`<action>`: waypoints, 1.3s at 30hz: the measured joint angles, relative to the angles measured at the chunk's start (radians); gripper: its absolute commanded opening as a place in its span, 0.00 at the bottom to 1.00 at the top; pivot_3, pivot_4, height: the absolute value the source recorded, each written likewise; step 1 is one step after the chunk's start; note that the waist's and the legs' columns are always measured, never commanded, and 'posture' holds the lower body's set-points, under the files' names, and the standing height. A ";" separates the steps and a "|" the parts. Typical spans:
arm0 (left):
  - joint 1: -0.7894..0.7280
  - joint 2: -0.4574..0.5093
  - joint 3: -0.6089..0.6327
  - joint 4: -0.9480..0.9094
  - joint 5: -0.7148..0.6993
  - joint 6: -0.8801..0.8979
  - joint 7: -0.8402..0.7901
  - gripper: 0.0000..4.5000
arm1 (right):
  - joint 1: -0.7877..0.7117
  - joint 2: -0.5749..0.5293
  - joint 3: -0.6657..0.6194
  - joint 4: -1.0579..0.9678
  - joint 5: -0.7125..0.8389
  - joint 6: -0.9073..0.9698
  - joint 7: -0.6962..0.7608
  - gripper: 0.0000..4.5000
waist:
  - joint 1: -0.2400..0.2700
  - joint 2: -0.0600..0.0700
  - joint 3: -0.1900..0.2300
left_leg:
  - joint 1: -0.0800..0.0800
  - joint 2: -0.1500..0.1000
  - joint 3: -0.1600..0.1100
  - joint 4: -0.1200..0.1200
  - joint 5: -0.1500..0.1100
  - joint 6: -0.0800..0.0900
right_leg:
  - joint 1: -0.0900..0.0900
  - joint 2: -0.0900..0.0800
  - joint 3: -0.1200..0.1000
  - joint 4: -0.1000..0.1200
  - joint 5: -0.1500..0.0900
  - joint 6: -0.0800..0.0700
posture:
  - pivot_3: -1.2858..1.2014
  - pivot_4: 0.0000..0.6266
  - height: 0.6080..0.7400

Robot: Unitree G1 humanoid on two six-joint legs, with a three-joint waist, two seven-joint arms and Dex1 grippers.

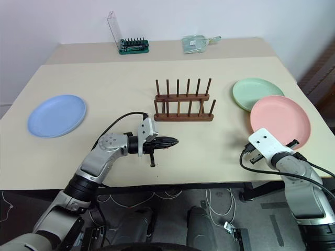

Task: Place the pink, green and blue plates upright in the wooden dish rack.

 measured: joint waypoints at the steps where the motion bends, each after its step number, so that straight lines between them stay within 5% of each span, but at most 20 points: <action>1: 0.000 0.000 0.000 0.000 0.000 0.000 0.000 0.00 | 0.001 -0.005 -0.002 -0.009 0.000 0.000 0.006 0.01 | -0.001 0.000 0.000 | 0.000 0.000 0.000 0.000 0.000 0.000 | 0.000 0.000 0.000 0.000 0.000 0.000 | 0.52 0.24 1.00; 7: 0.000 0.001 0.000 0.006 0.000 -0.005 0.000 0.00 | -0.006 -0.078 -0.068 -0.102 0.052 -0.047 0.112 0.01 | -0.002 0.001 0.001 | 0.000 0.000 0.000 0.000 0.000 0.000 | 0.000 0.000 0.000 0.000 -0.002 0.003 | 0.52 0.24 1.00; 11: -0.003 -0.002 0.000 0.016 0.001 -0.011 0.001 0.00 | -0.185 -0.074 -0.162 -0.182 0.234 -0.055 0.200 0.01 | -0.004 0.001 0.001 | 0.000 0.001 0.000 0.000 0.000 0.000 | 0.000 0.000 -0.001 0.000 -0.002 0.003 | 0.52 0.24 1.00; 16: -0.021 -0.032 0.043 0.045 -0.018 -0.026 0.027 0.00 | -0.504 0.090 -0.205 -0.234 0.631 0.161 0.217 0.01 | 0.001 0.000 0.002 | -0.002 0.001 -0.002 0.001 0.000 0.000 | -0.001 0.000 -0.001 -0.001 0.000 0.000 | 0.52 0.24 1.00; 22: -0.031 -0.017 0.112 0.061 -0.041 -0.026 0.044 0.00 | -0.721 0.236 -0.204 -0.158 0.995 0.322 0.193 0.01 | -0.001 0.000 0.002 | -0.004 0.000 -0.003 0.000 0.000 0.000 | -0.003 0.000 -0.001 -0.001 0.001 -0.001 | 0.52 0.24 1.00; 39: 0.044 0.015 0.127 -0.017 -0.046 0.004 0.069 0.00 | -0.790 0.258 -0.223 0.176 1.180 0.386 0.129 0.01 | -0.005 0.001 0.002 | -0.005 0.000 -0.002 -0.001 0.000 0.000 | -0.007 0.000 -0.001 0.002 0.001 -0.001 | 0.52 0.24 1.00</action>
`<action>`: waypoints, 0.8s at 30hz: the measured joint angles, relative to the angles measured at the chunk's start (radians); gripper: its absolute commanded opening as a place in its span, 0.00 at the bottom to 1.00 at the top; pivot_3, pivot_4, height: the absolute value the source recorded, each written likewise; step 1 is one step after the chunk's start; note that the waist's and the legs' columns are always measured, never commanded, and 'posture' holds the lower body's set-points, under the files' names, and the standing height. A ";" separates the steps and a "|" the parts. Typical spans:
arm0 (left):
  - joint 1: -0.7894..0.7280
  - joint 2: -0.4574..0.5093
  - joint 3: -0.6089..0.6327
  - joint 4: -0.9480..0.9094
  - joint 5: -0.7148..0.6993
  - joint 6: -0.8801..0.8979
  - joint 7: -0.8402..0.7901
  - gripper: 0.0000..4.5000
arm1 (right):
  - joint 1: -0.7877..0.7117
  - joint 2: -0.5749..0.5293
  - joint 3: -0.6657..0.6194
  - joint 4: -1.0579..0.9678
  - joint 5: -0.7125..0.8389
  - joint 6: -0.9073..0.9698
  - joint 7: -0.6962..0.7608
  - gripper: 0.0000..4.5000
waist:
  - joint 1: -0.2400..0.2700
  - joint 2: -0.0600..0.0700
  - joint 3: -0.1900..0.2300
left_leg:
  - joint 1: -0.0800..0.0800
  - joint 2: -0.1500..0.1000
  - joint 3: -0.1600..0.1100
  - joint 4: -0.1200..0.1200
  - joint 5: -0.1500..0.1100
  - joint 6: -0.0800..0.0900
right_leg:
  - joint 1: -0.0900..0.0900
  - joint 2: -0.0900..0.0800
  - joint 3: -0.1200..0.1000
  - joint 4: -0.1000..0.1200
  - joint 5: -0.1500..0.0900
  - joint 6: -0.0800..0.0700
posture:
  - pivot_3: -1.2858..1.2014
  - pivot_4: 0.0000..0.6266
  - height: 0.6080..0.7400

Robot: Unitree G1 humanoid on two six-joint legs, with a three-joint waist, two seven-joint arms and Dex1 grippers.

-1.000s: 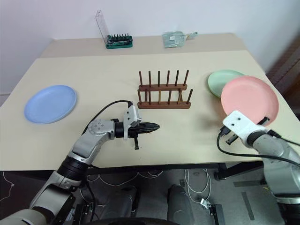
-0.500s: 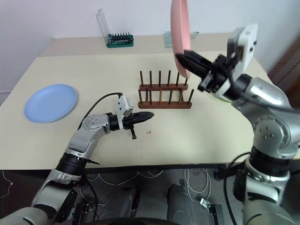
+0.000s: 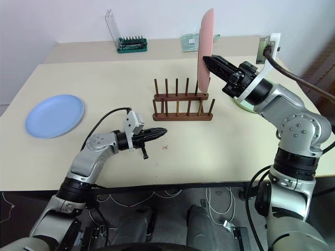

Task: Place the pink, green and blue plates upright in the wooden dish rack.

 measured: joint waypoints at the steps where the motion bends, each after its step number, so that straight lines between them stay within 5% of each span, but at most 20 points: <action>1: 0.000 0.003 0.000 0.000 0.000 0.000 0.000 0.00 | -0.004 0.000 0.001 0.016 0.000 0.001 0.000 0.01 | 0.000 0.000 0.000 | 0.000 0.000 0.000 0.000 0.000 0.000 | 0.000 0.000 0.000 0.000 0.000 0.000 | 0.52 0.24 1.00; 23: 0.001 0.009 -0.002 -0.006 0.000 0.022 0.002 0.00 | -0.017 -0.029 0.006 0.356 -0.071 -0.023 0.107 0.01 | 0.000 0.000 0.000 | 0.000 0.000 0.001 0.000 0.000 0.000 | 0.000 0.000 0.000 0.000 0.000 0.000 | 0.52 0.24 1.00; 24: 0.001 0.009 -0.002 -0.006 0.000 0.022 0.002 0.00 | -0.017 -0.029 0.006 0.356 -0.073 -0.023 0.111 0.07 | 0.000 0.000 0.000 | 0.000 0.000 0.000 0.000 0.000 0.000 | 0.000 0.000 0.000 0.000 0.000 0.000 | 0.52 0.24 1.00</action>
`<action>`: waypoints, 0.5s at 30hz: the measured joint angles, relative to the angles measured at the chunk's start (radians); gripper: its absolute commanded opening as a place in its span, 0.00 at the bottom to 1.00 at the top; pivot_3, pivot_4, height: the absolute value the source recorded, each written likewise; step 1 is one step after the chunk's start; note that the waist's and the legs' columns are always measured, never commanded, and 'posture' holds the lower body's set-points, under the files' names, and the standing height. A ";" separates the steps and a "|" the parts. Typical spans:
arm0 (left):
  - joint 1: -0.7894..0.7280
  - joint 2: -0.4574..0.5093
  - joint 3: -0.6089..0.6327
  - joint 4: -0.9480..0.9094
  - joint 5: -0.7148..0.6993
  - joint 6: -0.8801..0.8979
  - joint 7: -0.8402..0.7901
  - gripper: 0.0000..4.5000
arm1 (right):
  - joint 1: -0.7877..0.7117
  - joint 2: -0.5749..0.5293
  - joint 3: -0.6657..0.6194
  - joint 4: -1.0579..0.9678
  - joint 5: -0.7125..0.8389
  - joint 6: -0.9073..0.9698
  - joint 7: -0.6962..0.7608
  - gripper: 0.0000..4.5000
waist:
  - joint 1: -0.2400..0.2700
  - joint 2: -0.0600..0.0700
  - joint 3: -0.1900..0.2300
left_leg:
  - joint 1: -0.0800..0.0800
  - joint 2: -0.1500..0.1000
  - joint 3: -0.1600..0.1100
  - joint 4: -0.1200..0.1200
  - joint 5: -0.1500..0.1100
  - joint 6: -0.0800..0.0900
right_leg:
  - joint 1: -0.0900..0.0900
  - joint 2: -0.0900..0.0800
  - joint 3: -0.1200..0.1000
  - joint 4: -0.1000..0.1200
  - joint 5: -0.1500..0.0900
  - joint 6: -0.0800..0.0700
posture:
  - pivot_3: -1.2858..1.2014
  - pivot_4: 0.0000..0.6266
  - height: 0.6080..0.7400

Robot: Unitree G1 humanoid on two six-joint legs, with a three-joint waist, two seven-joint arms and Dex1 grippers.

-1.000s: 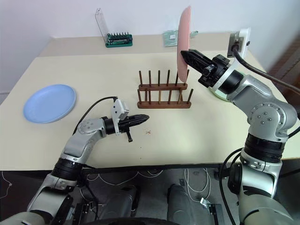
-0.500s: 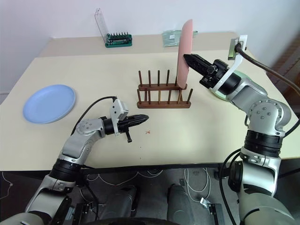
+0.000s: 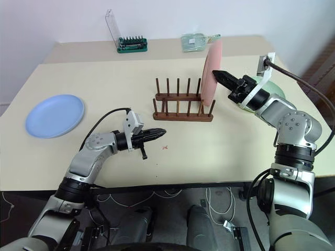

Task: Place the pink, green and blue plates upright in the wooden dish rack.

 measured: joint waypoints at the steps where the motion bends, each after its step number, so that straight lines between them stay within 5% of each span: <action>1: 0.000 0.000 0.000 0.000 0.000 0.000 0.000 0.00 | 0.000 0.000 0.000 0.000 -0.005 -0.003 0.003 0.14 | 0.000 0.000 0.000 | 0.000 0.000 0.000 0.000 0.000 0.000 | 0.000 0.000 0.000 0.000 0.000 0.000 | 0.52 0.24 1.00; 5: 0.000 0.000 -0.001 -0.007 0.000 0.001 0.001 0.00 | 0.000 -0.006 0.010 -0.003 -0.069 -0.069 -0.008 0.51 | 0.000 0.000 0.000 | 0.000 0.000 0.000 0.000 0.000 0.000 | 0.000 0.000 0.000 0.000 0.000 0.000 | 0.52 0.24 1.00; 13: 0.019 0.003 -0.003 -0.021 0.000 0.016 0.007 0.00 | 0.055 -0.138 -0.023 -0.067 -0.225 -0.260 -0.029 0.51 | 0.002 0.000 0.000 | 0.000 0.000 0.000 0.000 0.000 0.000 | 0.000 0.000 0.000 0.000 0.000 0.000 | 0.52 0.24 1.00; 15: 0.019 0.002 -0.004 -0.021 0.000 0.016 0.007 0.00 | 0.082 -0.176 -0.023 -0.062 -0.279 -0.299 -0.036 0.63 | 0.002 0.000 0.000 | 0.000 0.000 0.001 0.000 0.000 0.000 | 0.000 0.000 0.000 0.000 0.000 0.000 | 0.52 0.24 1.00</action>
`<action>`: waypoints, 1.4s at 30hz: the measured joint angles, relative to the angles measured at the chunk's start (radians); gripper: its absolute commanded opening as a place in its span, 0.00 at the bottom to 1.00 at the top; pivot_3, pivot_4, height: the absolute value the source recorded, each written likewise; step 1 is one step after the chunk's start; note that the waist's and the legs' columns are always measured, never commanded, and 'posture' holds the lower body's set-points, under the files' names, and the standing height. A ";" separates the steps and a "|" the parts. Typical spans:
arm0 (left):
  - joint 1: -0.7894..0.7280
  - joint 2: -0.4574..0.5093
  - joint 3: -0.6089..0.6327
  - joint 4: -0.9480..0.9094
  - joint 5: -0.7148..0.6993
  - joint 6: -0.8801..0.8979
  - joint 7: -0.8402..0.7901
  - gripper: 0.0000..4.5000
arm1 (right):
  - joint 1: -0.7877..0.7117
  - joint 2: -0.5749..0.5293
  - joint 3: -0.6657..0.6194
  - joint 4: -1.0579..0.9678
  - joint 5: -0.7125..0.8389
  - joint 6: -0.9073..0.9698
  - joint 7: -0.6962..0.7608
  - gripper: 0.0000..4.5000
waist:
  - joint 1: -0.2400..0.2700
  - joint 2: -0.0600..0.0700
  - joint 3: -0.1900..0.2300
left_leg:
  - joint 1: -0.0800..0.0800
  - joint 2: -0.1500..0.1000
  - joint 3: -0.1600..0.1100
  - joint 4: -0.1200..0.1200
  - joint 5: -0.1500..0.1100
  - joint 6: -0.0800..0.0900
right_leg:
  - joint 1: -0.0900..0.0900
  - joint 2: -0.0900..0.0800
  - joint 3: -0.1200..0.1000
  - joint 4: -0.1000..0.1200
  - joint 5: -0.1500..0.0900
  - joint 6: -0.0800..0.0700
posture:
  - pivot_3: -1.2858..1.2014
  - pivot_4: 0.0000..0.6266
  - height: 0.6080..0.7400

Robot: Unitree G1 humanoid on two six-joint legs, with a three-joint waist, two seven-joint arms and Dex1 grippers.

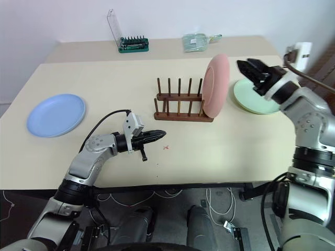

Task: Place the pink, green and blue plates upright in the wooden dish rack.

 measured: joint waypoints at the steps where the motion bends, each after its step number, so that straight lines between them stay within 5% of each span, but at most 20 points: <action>1: 0.000 -0.002 -0.001 0.000 0.000 0.000 0.000 0.00 | 0.023 -0.024 0.008 0.002 -0.037 -0.022 0.000 0.71 | 0.000 0.000 0.000 | 0.000 0.000 0.000 0.000 0.000 0.000 | 0.000 0.000 0.000 0.000 0.000 0.000 | 0.52 0.24 1.00; 4: -0.003 -0.006 -0.006 0.004 0.001 -0.001 -0.004 0.00 | 0.080 -0.072 0.067 0.031 -0.154 -0.090 0.005 0.99 | -0.005 0.000 0.000 | 0.001 0.000 0.001 0.000 0.000 0.000 | 0.000 0.000 0.000 0.000 0.000 0.000 | 0.52 0.24 1.00; 11: -0.016 -0.012 -0.008 0.008 0.003 -0.004 -0.011 0.00 | 0.130 -0.119 0.334 0.223 -0.507 -0.408 0.024 0.99 | -0.006 0.001 0.000 | 0.001 0.000 0.003 0.000 0.000 0.000 | 0.000 0.000 0.001 0.000 0.000 0.000 | 0.52 0.24 1.00; 19: -0.021 -0.014 -0.015 0.011 0.005 -0.005 -0.010 0.00 | -0.047 -0.098 0.523 0.631 -0.796 -0.730 -0.053 0.99 | -0.006 0.001 0.000 | 0.001 0.000 0.004 0.000 0.000 0.000 | 0.000 0.000 0.002 0.000 0.000 0.000 | 0.52 0.24 1.00; 22: -0.019 -0.009 -0.016 0.008 0.005 -0.004 -0.007 0.00 | -0.128 -0.079 0.554 0.775 -0.860 -0.789 -0.109 0.80 | -0.007 0.001 0.000 | 0.001 0.000 0.003 0.000 0.000 0.000 | 0.000 0.000 0.002 0.000 0.000 0.000 | 0.52 0.24 1.00; 29: 0.002 0.001 -0.016 -0.016 0.004 0.004 0.008 0.00 | -0.167 -0.057 0.580 0.917 -0.915 -0.853 -0.176 0.00 | -0.003 0.001 0.000 | 0.001 0.000 0.003 0.001 0.000 0.000 | 0.001 0.000 0.002 0.000 0.000 0.000 | 0.52 0.24 1.00; 35: 0.001 0.001 -0.021 -0.019 0.004 0.004 0.011 0.00 | -0.135 -0.071 0.577 0.886 -0.926 -0.879 -0.230 0.00 | -0.006 0.001 0.000 | 0.001 0.000 0.003 0.000 0.000 0.000 | 0.000 0.000 0.003 0.000 0.000 0.000 | 0.52 0.24 1.00; 42: -0.001 0.002 -0.031 -0.025 0.004 0.005 0.011 0.00 | -0.017 -0.179 0.463 0.557 -0.895 -0.835 -0.250 0.00 | -0.007 0.003 0.000 | 0.001 0.000 0.003 0.000 0.000 0.000 | 0.000 0.000 0.003 0.000 0.000 0.000 | 0.52 0.24 1.00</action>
